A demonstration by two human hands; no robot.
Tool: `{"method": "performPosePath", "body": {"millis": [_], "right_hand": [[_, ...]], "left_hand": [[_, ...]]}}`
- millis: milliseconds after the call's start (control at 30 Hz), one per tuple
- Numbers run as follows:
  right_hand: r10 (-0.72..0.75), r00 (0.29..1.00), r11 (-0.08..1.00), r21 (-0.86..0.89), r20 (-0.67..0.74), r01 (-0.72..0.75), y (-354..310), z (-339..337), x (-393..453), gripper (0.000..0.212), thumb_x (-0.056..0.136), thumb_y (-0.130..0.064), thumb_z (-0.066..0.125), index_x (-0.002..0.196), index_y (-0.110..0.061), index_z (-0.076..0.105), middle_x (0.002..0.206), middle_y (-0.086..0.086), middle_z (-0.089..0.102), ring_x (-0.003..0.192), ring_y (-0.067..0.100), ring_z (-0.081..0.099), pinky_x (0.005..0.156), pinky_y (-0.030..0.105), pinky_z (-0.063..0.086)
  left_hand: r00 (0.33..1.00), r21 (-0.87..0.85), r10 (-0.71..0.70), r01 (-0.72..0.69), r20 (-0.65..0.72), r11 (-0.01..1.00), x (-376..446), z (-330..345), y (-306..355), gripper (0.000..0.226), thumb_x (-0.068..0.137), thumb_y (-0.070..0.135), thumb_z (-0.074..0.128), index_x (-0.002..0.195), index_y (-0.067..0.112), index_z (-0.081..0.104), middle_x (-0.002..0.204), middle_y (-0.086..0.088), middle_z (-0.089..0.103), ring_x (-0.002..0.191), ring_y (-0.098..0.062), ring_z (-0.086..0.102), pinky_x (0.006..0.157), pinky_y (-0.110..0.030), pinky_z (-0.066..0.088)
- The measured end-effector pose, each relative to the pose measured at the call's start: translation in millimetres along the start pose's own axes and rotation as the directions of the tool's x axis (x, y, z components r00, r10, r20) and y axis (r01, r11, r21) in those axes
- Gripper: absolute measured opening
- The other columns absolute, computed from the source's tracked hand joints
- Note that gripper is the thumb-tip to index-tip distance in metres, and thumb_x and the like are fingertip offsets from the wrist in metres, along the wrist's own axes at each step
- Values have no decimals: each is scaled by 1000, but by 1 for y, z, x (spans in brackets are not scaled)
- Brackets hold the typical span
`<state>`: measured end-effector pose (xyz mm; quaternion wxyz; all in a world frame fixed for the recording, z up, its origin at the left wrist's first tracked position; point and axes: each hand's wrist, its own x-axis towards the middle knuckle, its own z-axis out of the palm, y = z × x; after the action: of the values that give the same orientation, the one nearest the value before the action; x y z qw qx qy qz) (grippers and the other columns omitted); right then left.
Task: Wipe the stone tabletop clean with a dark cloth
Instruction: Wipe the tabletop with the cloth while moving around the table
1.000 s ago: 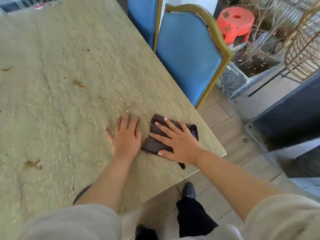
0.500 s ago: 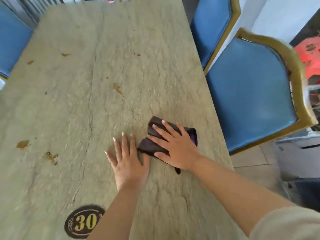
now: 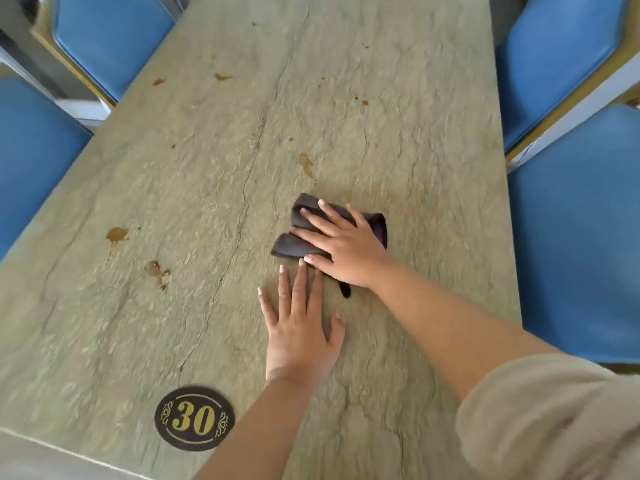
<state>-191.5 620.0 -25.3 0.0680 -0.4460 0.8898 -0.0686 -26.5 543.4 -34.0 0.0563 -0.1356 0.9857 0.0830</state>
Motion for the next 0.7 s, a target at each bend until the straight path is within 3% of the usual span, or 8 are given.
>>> {"method": "performPosePath", "body": {"millis": [100, 167, 267, 333, 400, 500, 600, 700], "right_hand": [[-59, 998, 998, -39, -27, 58, 48, -7, -11, 58, 93, -63, 18, 146, -41, 27, 159, -11, 16, 148, 14, 6, 117, 45, 8], [267, 961, 962, -32, -69, -270, 76, -12, -9, 62, 93, -64, 11, 149, -40, 21, 160, -8, 10, 148, 17, 1, 117, 47, 6], [645, 760, 764, 25, -75, -645, 62, -14, 2, 60, 97, -58, 14, 151, -34, 13, 161, -4, -1, 147, 23, -9, 116, 54, 1], [559, 828, 828, -10, -51, -560, 31, -8, -1, 59, 97, -56, 13, 151, -33, 8, 161, -2, -5, 147, 25, -12, 115, 56, -2], [278, 958, 959, -43, -66, -282, 6, 1, -24, 59, 97, -58, 16, 151, -35, 15, 161, -4, 3, 148, 22, -6, 116, 55, 3], [15, 999, 999, -45, -40, -16, 21, 3, -70, 55, 95, -59, 23, 148, -42, 23, 158, -11, 15, 148, 15, 7, 118, 47, 9], [313, 946, 947, -50, -84, -318, 56, -2, -99, 58, 94, -61, 14, 148, -43, 18, 160, -9, 13, 148, 16, 5, 118, 46, 8], [664, 744, 746, 7, -69, -665, 42, 1, -109, 59, 96, -58, 13, 151, -35, 10, 161, -6, 0, 148, 19, -6, 117, 48, 0]], "left_hand": [[1000, 0, 11, -11, -14, 1000, -1, -1, 0, 71, 91, 48, 28, 154, 18, 18, 164, -4, 7, 150, -32, -5, 117, -63, 2], [1000, -3, 19, -19, -22, 1000, -1, -1, 0, 71, 92, 49, 26, 155, 20, 14, 164, -3, 1, 150, -30, -10, 117, -62, -2], [999, -13, 19, -20, -28, 1000, -1, 0, 0, 71, 93, 49, 25, 156, 20, 10, 164, -1, -3, 149, -30, -14, 117, -61, -6], [1000, -5, 21, -21, -22, 1000, -1, 0, 0, 71, 92, 48, 24, 155, 20, 11, 164, -2, -3, 149, -30, -13, 117, -61, -6], [1000, 8, 15, -15, -11, 1000, -1, -1, 0, 72, 91, 48, 23, 155, 17, 15, 164, -3, 1, 149, -31, -13, 117, -62, -6], [1000, 8, 15, -15, -4, 1000, -1, -1, 0, 73, 91, 48, 21, 155, 15, 14, 164, -4, -1, 149, -30, -16, 116, -61, -7], [1000, 1, 24, -24, -14, 1000, -1, -1, -1, 73, 92, 50, 18, 156, 17, 5, 164, -2, -8, 147, -29, -21, 116, -60, -10], [999, -12, 29, -29, -17, 1000, -2, -1, 0, 71, 94, 50, 19, 156, 19, 1, 164, -2, -11, 147, -28, -23, 116, -60, -13]]}}
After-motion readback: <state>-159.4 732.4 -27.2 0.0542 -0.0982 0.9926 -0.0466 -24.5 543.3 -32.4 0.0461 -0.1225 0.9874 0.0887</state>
